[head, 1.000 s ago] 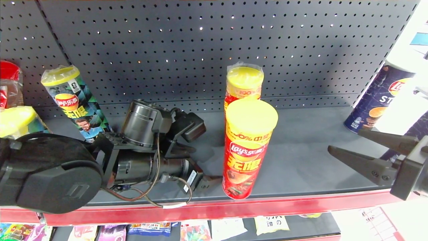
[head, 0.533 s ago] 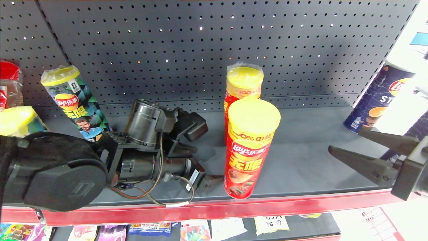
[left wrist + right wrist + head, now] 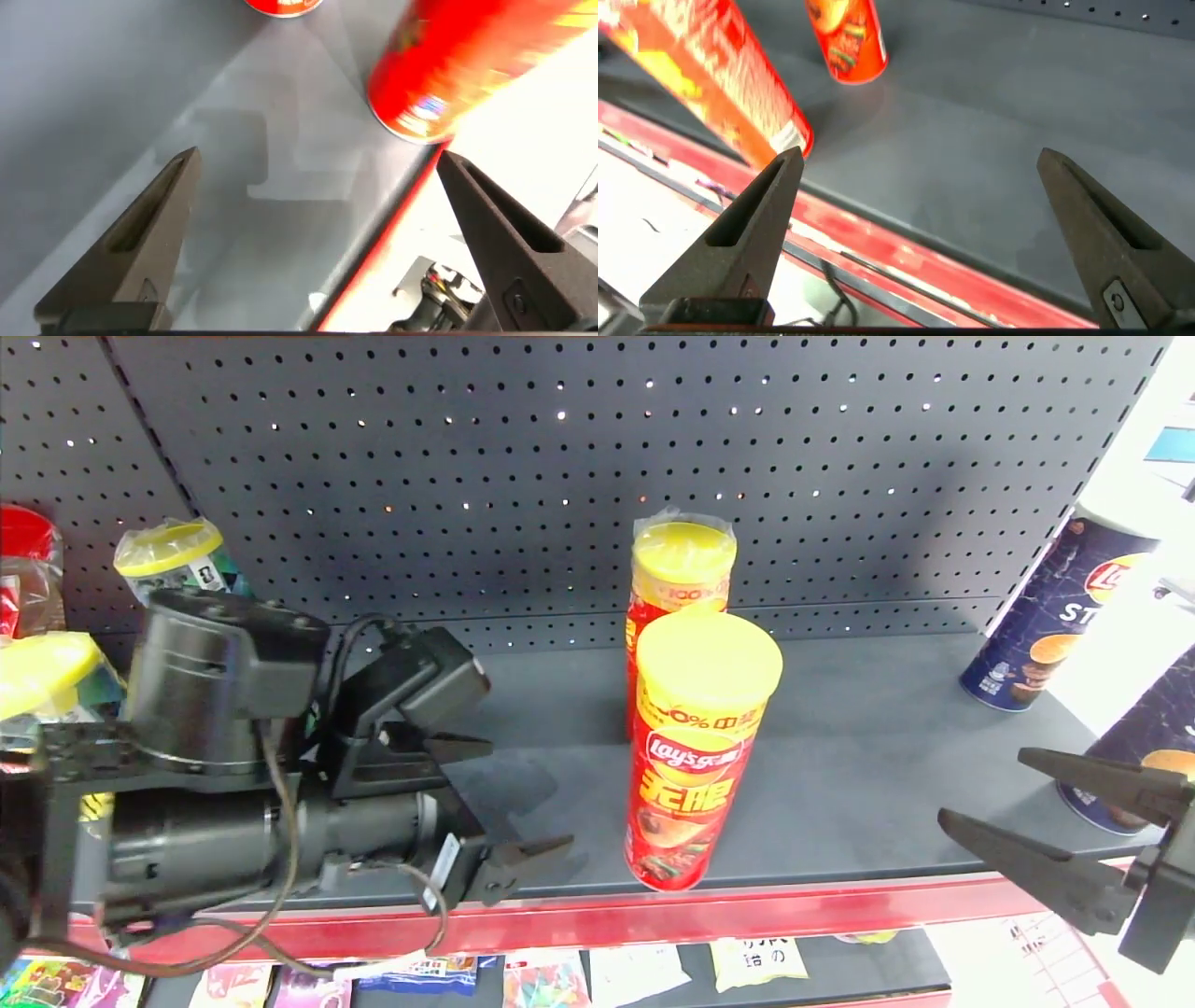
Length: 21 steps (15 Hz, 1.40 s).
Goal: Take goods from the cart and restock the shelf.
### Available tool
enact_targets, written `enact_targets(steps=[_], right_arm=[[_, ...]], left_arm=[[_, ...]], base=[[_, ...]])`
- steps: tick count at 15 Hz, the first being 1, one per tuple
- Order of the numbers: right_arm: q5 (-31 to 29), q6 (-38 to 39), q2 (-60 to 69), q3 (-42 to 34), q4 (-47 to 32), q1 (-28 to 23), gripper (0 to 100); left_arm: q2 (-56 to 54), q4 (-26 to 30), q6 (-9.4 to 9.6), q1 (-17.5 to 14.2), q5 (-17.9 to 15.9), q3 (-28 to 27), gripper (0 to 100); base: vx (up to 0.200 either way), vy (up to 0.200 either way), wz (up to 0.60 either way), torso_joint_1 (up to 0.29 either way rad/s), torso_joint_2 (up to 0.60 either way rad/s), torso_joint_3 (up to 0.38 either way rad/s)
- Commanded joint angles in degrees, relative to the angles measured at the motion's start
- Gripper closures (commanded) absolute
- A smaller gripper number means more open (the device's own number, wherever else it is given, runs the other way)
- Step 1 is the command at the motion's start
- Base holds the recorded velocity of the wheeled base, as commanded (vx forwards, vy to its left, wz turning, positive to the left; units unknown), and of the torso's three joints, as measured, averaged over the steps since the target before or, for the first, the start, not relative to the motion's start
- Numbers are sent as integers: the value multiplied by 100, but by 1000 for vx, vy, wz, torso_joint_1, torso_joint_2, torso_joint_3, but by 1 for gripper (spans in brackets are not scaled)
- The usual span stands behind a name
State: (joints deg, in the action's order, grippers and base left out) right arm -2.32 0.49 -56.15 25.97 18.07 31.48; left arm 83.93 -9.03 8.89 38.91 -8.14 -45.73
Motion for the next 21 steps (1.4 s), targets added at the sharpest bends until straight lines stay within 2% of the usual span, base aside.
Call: enact_targets(steps=[1,2,4,5,6,7,8,9,10,11,12,13,14,15,18,19,20,21], right_arm=[[-14,-154,447,-303,-14,-1,0],[-14,-216,579,-417,-14,-1,0],[-76,-383,1141,-856,-22,-54,0],[-278,-392,1493,-1138,-31,-247,0],[-419,-392,1730,-1313,-22,-423,0],[-630,-392,2231,-1559,-58,-722,0],[-726,-392,2512,-1665,-207,-924,0],[-805,-392,2829,-1674,-550,-1161,0],[-805,-392,2829,-1674,-550,-1161,0],[-805,-392,3488,-1524,-1569,-1601,0],[-805,-392,3743,-1472,-1921,-1653,0],[-841,-392,4200,-1357,-2536,-1671,0],[-1008,-383,4420,-1269,-2835,-1856,0],[-1104,-374,4420,-1138,-3037,-2198,0],[-1087,-356,4446,-1173,-3160,-3279,0],[-972,-348,4508,-1287,-3134,-3367,0],[-595,-356,4806,-1419,-3134,-3315,0],[-67,-356,5255,-1630,-3125,-3209,0]], left_arm=[[-1555,464,-10,-6,102,380,0],[-1872,552,-10,-6,155,512,0],[-3322,903,-10,-24,656,1083,0],[-4280,1176,-19,-112,1271,1453,0],[-4930,1290,-19,-165,1667,1734,0],[-5941,1686,-19,-428,2054,1954,0],[-6398,2143,-63,-815,2071,1901,0],[-6785,2644,-300,-1334,2062,1787,0],[-6785,2644,-300,-1334,2062,1787,0],[-7462,3786,-1038,-2309,2062,1778,0],[-7673,4111,-1056,-2538,2062,1787,0],[-7848,4349,-1179,-2626,2098,1848,0],[-7840,4366,-1355,-2652,2194,1866,0],[-7796,4384,-1398,-2916,2308,1918,0],[-7875,4357,-1407,-4085,2291,2455,0],[-8007,4331,-1442,-4199,2273,2613,0],[-8033,4050,-1442,-4155,2071,2709,0],[-8270,3716,-1398,-3909,1456,2841,0]], base=[[0,0,0,0,0,0],[0,0,0,0,0,0],[0,0,0,0,0,0],[0,0,0,0,0,0],[0,0,0,0,0,0],[0,0,0,0,0,0],[0,0,0,0,0,0],[0,0,0,0,0,0],[0,0,0,0,0,0],[0,0,0,0,0,0],[0,0,0,0,0,0],[0,0,0,0,0,0],[0,0,0,0,0,0],[0,0,0,0,0,0],[0,0,0,0,0,0],[0,0,0,0,0,0],[0,0,0,0,0,0],[0,0,0,0,0,0]])
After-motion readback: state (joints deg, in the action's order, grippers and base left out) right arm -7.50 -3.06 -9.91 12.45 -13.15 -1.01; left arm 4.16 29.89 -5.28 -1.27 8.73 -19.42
